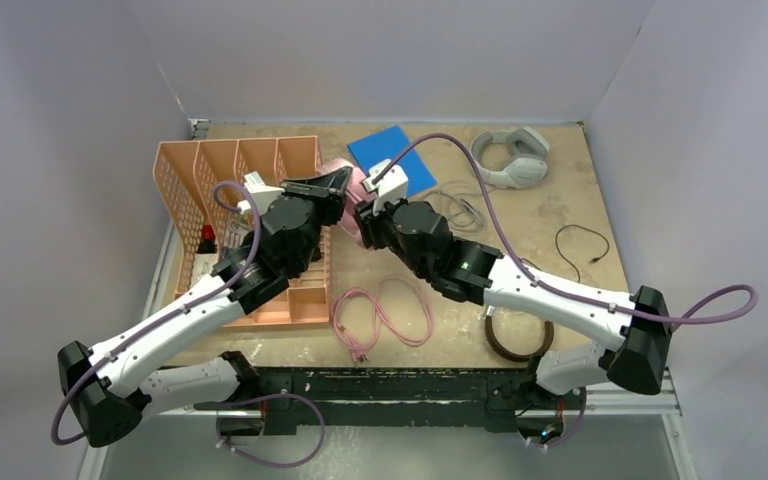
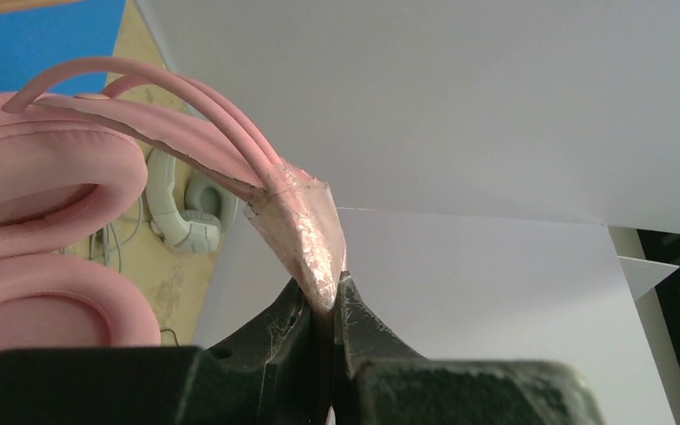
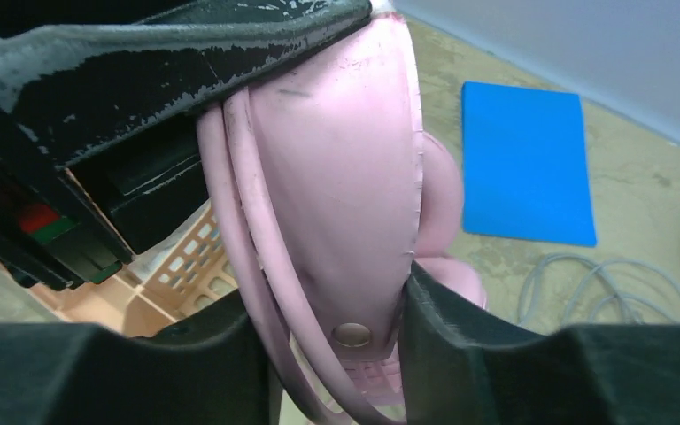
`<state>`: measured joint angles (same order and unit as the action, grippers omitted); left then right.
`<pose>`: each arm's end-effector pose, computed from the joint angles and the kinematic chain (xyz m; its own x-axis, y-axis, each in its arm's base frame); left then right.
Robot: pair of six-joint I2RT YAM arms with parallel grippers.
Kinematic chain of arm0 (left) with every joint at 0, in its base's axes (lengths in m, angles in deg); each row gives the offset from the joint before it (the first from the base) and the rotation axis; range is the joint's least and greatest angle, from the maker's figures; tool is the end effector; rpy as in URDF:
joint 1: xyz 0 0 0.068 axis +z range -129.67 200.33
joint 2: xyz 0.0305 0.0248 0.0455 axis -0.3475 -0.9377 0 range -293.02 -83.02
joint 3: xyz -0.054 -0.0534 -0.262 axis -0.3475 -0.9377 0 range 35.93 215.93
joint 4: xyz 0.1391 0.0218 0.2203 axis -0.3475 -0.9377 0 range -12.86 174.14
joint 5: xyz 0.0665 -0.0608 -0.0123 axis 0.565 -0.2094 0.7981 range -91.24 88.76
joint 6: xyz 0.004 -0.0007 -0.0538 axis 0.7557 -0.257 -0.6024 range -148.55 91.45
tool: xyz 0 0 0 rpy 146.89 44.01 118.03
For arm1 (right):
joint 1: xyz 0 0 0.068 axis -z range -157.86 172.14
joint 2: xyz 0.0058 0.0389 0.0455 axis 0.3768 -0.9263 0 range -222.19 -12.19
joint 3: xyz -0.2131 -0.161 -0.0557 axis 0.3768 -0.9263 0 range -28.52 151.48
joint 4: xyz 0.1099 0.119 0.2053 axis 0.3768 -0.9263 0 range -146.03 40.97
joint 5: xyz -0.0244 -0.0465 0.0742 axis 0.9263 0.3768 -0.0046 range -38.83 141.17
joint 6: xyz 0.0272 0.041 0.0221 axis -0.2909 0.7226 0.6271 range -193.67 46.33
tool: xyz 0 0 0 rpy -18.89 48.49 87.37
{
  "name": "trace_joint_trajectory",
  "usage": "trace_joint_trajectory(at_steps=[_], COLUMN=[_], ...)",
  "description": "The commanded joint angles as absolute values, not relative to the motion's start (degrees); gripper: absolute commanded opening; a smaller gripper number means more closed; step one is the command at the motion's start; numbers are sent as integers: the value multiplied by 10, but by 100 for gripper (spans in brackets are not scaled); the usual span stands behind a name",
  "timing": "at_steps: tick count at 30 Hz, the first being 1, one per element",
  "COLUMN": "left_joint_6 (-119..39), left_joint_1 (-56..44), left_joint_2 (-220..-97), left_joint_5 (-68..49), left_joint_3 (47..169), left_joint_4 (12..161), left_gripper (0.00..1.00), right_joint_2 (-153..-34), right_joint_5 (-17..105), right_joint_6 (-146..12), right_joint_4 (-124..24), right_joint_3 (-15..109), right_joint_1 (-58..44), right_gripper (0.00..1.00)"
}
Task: Wrap the headphones
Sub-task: Wrap the headphones cable around the headphones.
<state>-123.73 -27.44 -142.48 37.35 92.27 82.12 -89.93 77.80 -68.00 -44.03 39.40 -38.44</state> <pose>0.1744 -0.1594 0.3782 -0.1553 -0.9873 0.0342 -0.0745 -0.0228 -0.9970 0.1717 0.2719 0.3798 -0.0964 0.0090 -0.9953 -0.5523 0.8314 0.0610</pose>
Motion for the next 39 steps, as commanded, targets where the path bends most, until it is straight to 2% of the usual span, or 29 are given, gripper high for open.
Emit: trace_joint_trajectory(at_steps=[1,2,3,5,8,11,13,17,19,22,26,31,39], left_joint_6=[-1283,-1286,-1288,-1286,-1243,-1153,-1089,-903,-811,-682,-555,-451,-408], left_joint_1=[-275,-276,-276,-276,-276,-275,-275,-275,-275,-275,-276,-276,-279], left_joint_2=[-1410,-1408,-1407,-1405,-1399,-1383,-1367,-1321,-1313,-1332,-1401,-1499,-1492], left_joint_5=[367,368,369,367,365,357,350,319,303,275,190,139,112], left_joint_3=[940,938,936,933,938,952,958,948,951,982,1044,1114,1075], left_joint_4=[844,842,843,842,792,735,693,665,651,610,572,492,529], left_gripper=[0,0,5,17,42,52,53,53,55,64,68,64,66], right_joint_2=[-890,-889,-889,-885,-884,-864,-840,-798,-792,-794,-797,-804,-836], right_joint_5=[874,874,866,838,812,755,690,451,373,282,235,174,164], right_joint_6=[-688,-684,-683,-696,-706,-714,-705,-699,-704,-708,-689,-666,-653], right_joint_4=[-382,-381,-381,-380,-426,-480,-507,-549,-582,-632,-678,-685,-719], right_joint_3=[399,395,392,388,400,389,369,342,347,368,398,415,456], right_joint_1=[-380,-380,-380,-379,-366,-334,-284,-173,-143,-116,-108,-107,-107], right_gripper=[39,31,25,16,1,0,0,0,0,0,0,0,0])
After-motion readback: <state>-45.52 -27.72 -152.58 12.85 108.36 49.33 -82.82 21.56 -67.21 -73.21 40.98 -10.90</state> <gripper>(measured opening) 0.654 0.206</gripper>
